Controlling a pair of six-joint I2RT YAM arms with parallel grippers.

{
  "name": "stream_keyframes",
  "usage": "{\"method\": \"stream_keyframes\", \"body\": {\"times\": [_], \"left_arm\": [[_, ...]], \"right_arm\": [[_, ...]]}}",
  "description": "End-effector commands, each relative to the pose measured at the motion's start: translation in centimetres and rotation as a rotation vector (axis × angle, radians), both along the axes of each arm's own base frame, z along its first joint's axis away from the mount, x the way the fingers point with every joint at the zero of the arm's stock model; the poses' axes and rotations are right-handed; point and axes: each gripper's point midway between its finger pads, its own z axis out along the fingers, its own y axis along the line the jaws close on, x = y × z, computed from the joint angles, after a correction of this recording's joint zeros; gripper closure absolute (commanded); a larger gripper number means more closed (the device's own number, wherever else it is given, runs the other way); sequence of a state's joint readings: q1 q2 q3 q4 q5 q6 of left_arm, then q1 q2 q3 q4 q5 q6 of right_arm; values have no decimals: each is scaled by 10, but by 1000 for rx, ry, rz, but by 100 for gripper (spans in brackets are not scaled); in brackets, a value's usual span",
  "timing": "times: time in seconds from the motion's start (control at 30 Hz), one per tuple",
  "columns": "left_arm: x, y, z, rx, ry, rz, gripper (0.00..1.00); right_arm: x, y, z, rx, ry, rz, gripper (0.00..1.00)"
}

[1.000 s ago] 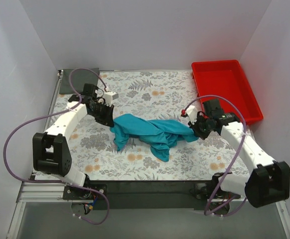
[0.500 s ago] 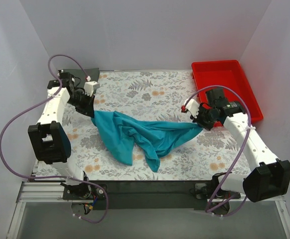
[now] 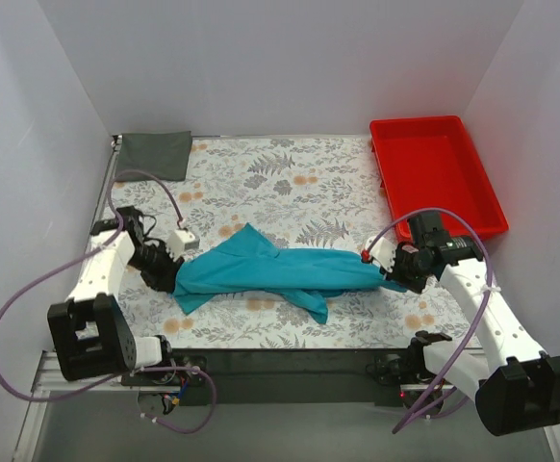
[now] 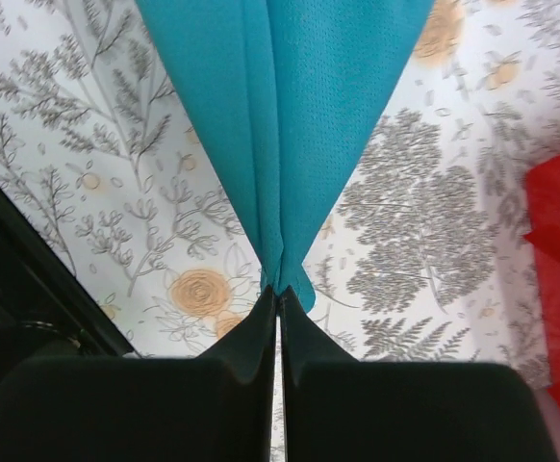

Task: Fold and stack the t-shirts
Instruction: Flatten the tshirt out

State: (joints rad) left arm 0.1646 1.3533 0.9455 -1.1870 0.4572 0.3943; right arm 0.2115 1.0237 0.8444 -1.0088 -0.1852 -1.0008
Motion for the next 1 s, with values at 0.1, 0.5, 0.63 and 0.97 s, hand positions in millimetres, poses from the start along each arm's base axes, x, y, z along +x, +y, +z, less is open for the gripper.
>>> {"method": "stream_keyframes", "body": {"times": [0.1, 0.5, 0.63, 0.97], "left_arm": [[-15, -4, 25, 22, -218, -153, 62], [155, -98, 69, -311, -210, 203, 28], [171, -138, 30, -234, -195, 170, 33], [195, -176, -22, -234, -143, 76, 50]], "right_arm": [[-25, 0, -14, -7, 37, 143, 99], [-23, 10, -21, 26, 133, 113, 99], [-22, 9, -19, 20, 134, 102, 99], [-20, 9, -19, 16, 146, 84, 99]]}}
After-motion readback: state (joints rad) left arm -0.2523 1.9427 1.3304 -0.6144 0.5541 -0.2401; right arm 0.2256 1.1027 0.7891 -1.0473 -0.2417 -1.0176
